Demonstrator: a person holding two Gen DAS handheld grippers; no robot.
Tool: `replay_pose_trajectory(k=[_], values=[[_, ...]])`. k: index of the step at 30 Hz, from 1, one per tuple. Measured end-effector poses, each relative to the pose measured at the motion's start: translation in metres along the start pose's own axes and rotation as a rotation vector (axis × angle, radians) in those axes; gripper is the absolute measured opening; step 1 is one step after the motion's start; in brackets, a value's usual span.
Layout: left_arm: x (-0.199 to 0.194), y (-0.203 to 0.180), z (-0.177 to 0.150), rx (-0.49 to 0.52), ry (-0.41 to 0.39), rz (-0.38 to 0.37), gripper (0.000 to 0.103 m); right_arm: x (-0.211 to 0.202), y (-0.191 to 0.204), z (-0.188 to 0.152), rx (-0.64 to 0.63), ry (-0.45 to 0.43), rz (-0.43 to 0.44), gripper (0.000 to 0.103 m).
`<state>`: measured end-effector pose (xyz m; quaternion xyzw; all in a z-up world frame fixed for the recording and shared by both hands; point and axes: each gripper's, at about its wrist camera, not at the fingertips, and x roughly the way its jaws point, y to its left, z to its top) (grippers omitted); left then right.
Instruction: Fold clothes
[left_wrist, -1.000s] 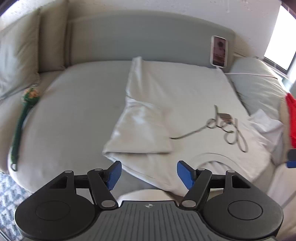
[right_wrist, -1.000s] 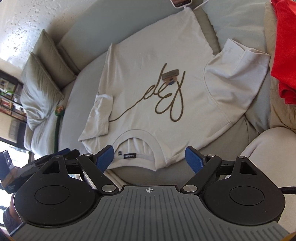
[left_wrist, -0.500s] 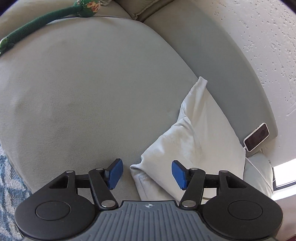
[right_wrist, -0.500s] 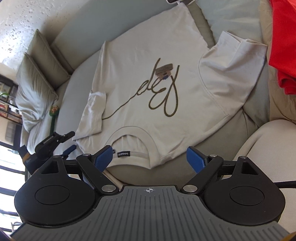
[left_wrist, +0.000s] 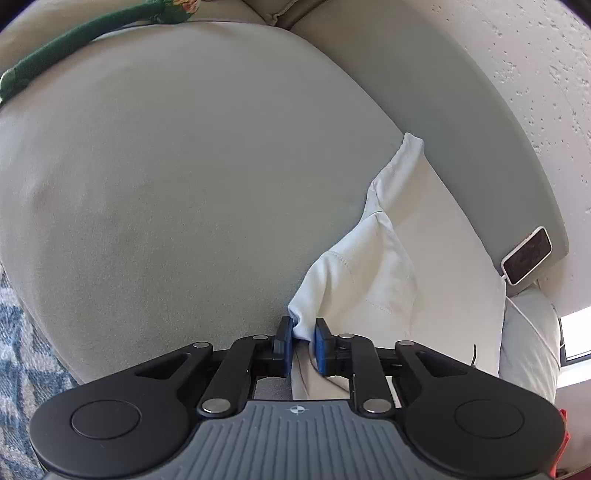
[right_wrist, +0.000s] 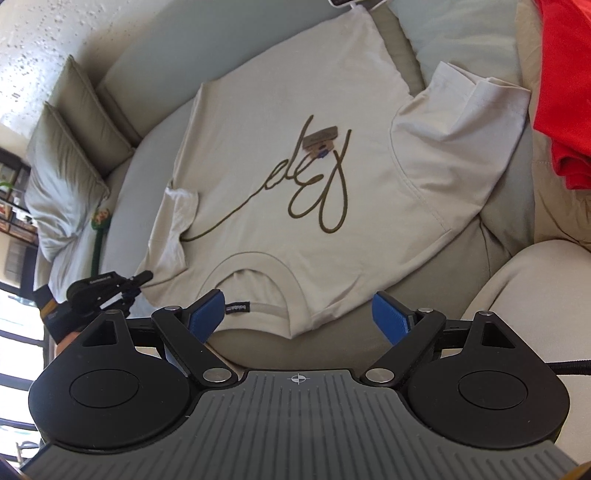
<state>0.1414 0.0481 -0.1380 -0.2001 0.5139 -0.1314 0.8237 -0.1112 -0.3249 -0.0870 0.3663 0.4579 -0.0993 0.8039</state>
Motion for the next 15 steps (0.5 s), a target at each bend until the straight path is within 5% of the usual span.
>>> replay_pose_trajectory(k=[1,2,4,8,9,13,15], values=[[-0.011,-0.008,-0.003,0.056,-0.024,0.056,0.030,0.000,-0.002,0.000,0.002,-0.005,-0.004,0.088],[-0.022,-0.019,-0.009,0.129,-0.051,0.130,0.048,-0.003,-0.004,0.000,0.003,-0.016,-0.005,0.088],[-0.044,-0.047,-0.028,0.332,-0.077,0.267,0.051,-0.009,-0.010,-0.001,0.007,-0.031,-0.013,0.088],[-0.074,-0.086,-0.072,0.511,-0.020,0.165,0.055,-0.014,-0.022,-0.003,0.042,-0.016,-0.042,0.087],[-0.075,-0.098,-0.083,0.545,-0.018,0.138,0.054,-0.014,-0.021,-0.004,0.030,-0.024,-0.041,0.081],[-0.040,-0.152,-0.118,0.696,-0.008,0.108,0.050,-0.002,-0.015,-0.001,-0.028,-0.107,-0.019,0.025],[-0.020,-0.175,-0.135,0.758,0.016,0.092,0.038,0.016,-0.012,0.005,-0.061,-0.140,0.012,0.022]])
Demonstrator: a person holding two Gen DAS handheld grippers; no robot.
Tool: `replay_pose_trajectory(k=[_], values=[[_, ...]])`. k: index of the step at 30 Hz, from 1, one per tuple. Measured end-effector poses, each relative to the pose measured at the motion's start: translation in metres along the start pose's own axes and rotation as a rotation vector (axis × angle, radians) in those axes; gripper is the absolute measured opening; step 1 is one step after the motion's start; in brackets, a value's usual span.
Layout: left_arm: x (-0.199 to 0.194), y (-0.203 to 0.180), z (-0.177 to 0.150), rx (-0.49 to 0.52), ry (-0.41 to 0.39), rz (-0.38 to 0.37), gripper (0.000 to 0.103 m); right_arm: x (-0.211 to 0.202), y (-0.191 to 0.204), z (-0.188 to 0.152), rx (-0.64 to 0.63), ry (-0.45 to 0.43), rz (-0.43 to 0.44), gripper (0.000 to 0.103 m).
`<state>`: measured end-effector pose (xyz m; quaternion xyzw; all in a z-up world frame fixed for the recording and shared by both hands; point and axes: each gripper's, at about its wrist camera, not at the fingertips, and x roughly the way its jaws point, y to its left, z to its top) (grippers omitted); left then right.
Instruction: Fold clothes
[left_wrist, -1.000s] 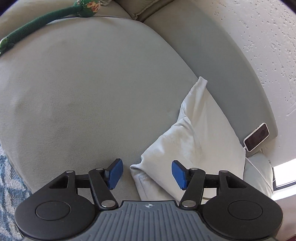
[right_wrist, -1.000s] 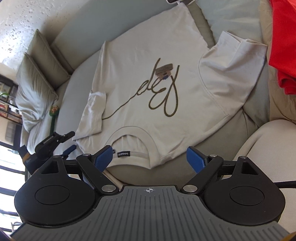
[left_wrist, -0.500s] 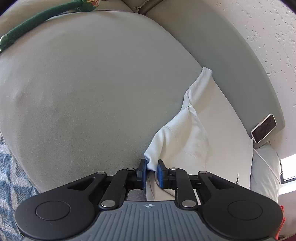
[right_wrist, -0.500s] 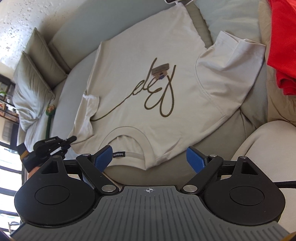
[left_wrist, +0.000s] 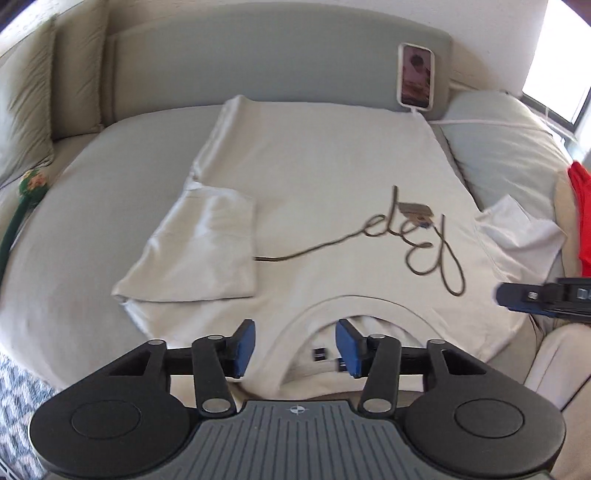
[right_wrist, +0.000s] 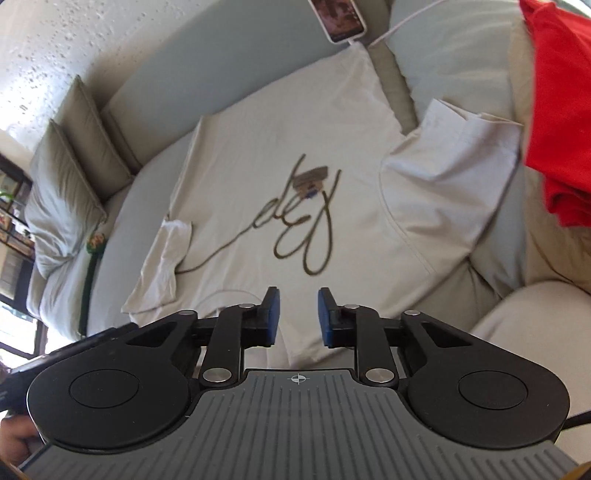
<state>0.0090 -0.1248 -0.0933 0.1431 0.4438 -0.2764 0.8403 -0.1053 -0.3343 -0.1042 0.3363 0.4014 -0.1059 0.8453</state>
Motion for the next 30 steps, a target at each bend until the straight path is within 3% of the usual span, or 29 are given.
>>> replay_pose_trajectory(k=[2,5,6,9,11,14,16,25,30], values=[[0.011,-0.026,-0.004,0.059,0.005,0.011,0.038,0.023,0.001,0.003,-0.042,0.013,-0.029,0.022],[0.035,-0.044,-0.007,0.124,0.085,0.078,0.038,0.046,-0.004,-0.003,-0.091,0.074,-0.107,0.025],[0.034,-0.047,-0.009,0.132,0.098,0.079,0.038,0.049,-0.007,-0.006,-0.106,0.101,-0.130,0.018],[0.024,-0.051,-0.012,0.150,0.099,0.065,0.038,0.036,-0.008,-0.014,-0.157,0.170,-0.150,0.017],[0.013,-0.055,-0.012,0.153,0.083,0.052,0.038,0.021,-0.009,-0.015,-0.151,0.210,-0.166,0.023],[0.001,-0.063,-0.010,0.165,0.055,0.036,0.042,-0.009,-0.009,-0.014,-0.147,0.133,-0.149,0.029],[-0.005,-0.069,-0.010,0.184,0.037,0.030,0.044,-0.026,-0.011,-0.010,-0.124,0.077,-0.133,0.047],[-0.006,-0.080,-0.007,0.181,0.034,-0.020,0.051,-0.060,-0.056,0.007,0.060,-0.096,-0.121,0.047],[0.005,-0.077,-0.005,0.153,0.056,-0.033,0.051,-0.064,-0.075,0.035,0.110,-0.185,-0.119,0.046]])
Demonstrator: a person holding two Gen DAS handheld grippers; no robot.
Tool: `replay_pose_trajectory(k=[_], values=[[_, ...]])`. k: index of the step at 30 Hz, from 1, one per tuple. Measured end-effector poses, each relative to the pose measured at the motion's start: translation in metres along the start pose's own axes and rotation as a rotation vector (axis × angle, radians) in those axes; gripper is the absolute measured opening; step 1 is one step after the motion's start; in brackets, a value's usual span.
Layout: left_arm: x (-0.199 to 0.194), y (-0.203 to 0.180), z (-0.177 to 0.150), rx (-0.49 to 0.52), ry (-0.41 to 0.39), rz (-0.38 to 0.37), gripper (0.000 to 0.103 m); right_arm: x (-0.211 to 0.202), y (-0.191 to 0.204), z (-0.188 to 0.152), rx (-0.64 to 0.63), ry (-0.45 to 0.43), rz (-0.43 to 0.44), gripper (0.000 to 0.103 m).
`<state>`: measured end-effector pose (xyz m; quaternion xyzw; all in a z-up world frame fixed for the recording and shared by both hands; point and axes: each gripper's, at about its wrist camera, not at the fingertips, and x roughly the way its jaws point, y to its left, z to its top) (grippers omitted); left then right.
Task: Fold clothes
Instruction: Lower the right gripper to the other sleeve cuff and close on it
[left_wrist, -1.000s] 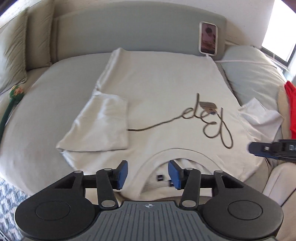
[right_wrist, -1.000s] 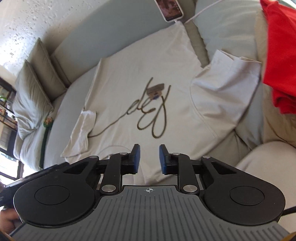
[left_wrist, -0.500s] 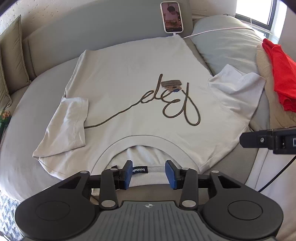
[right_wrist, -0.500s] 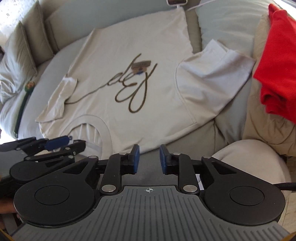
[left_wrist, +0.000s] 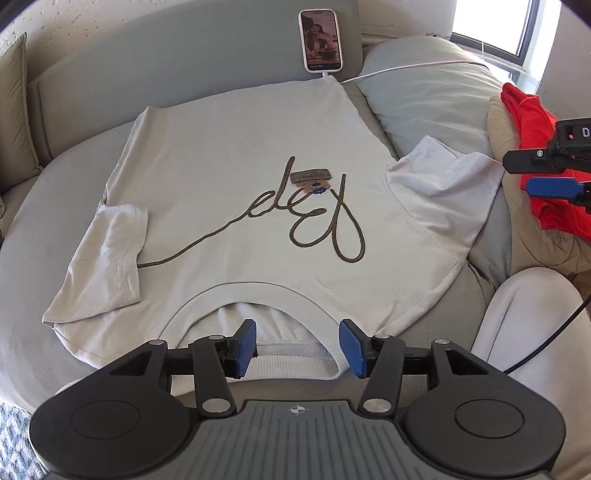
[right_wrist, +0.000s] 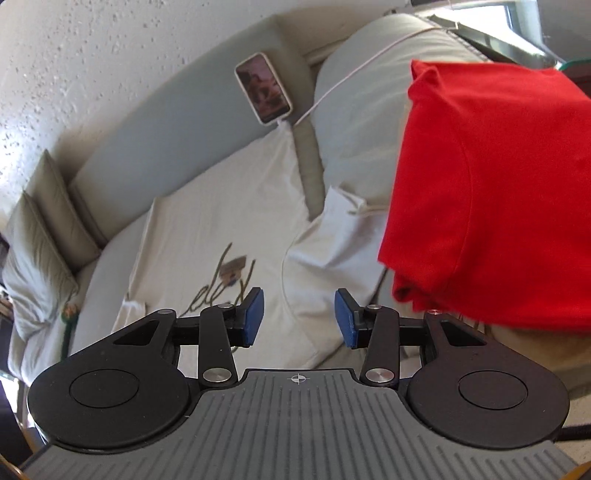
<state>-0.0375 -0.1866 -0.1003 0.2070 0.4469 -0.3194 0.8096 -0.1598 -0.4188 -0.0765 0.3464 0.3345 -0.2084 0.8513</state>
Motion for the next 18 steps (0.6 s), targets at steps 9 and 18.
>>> replay_pose_trajectory(k=[9,18], values=[[0.018,0.007,-0.001,-0.021,0.040,-0.024,0.052,0.068,-0.010,0.006,-0.011,0.015,-0.237,0.033],[0.025,0.006,-0.003,-0.004,0.051,-0.071,0.052,0.095,0.027,-0.016,-0.207,-0.206,-0.505,0.056]])
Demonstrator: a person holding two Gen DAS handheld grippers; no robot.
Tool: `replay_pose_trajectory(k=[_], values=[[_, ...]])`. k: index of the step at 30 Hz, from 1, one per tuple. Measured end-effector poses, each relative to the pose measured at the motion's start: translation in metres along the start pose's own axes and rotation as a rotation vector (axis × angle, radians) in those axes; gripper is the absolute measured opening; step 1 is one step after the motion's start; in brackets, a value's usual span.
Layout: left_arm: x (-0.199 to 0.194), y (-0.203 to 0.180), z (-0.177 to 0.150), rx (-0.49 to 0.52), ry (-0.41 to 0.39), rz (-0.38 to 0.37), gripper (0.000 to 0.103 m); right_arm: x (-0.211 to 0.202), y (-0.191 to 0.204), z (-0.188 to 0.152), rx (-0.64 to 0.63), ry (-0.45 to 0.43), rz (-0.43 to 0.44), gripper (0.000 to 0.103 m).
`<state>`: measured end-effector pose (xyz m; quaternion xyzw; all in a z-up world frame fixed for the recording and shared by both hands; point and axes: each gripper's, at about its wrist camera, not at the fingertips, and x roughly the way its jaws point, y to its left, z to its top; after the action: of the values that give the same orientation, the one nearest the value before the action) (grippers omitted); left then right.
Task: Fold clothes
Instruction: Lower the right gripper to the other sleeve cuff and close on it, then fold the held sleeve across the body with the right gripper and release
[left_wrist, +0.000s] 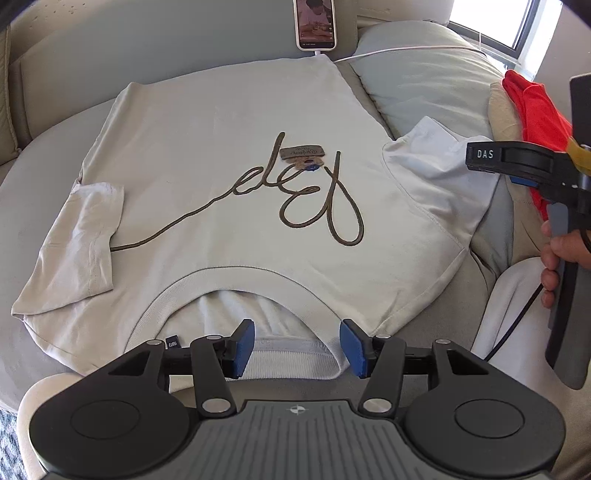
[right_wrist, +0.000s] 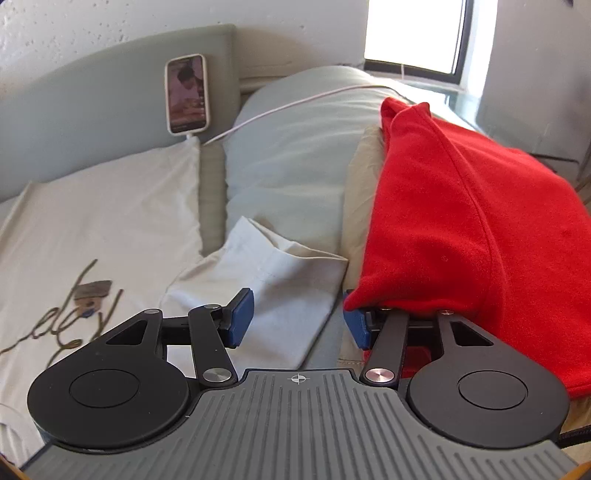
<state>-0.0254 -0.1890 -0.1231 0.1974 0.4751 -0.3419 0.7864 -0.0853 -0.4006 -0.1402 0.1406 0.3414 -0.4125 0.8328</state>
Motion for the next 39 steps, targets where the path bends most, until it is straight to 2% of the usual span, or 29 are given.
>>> replay_pose_trajectory(k=[2,6,9,11,13,16,21,26,32,35,39], values=[[0.002,0.002,0.000,-0.001,0.006,-0.002,0.052,0.006,0.005,0.003,0.012,-0.001,-0.035,0.057],[0.004,0.006,-0.001,-0.011,0.011,-0.001,0.052,0.022,0.015,0.007,0.000,0.013,-0.075,0.071],[0.003,0.009,-0.001,-0.021,0.010,0.000,0.052,0.034,0.022,0.006,-0.053,0.031,-0.109,0.070],[0.002,0.012,-0.002,-0.031,0.008,-0.002,0.052,0.035,0.017,0.006,-0.037,0.020,-0.109,0.050],[0.001,0.013,-0.002,-0.042,0.006,-0.006,0.052,0.032,0.005,0.006,0.011,0.000,-0.088,0.010],[-0.001,0.012,-0.002,-0.045,0.001,-0.012,0.052,0.025,-0.020,0.009,0.112,-0.017,0.022,0.002],[-0.012,0.013,-0.005,-0.048,-0.030,-0.008,0.052,0.003,-0.019,0.010,0.087,-0.083,0.128,0.002],[-0.021,0.023,-0.008,-0.085,-0.055,0.007,0.052,-0.024,0.018,0.009,-0.127,-0.125,0.238,0.002],[-0.028,0.039,-0.007,-0.157,-0.077,0.055,0.052,-0.060,0.076,-0.024,-0.564,-0.164,0.365,0.001],[-0.032,0.044,-0.008,-0.177,-0.090,0.066,0.052,-0.067,0.097,-0.043,-0.719,-0.128,0.407,0.001],[-0.034,0.047,-0.010,-0.187,-0.089,0.072,0.053,-0.068,0.107,-0.058,-0.791,-0.044,0.460,0.003]])
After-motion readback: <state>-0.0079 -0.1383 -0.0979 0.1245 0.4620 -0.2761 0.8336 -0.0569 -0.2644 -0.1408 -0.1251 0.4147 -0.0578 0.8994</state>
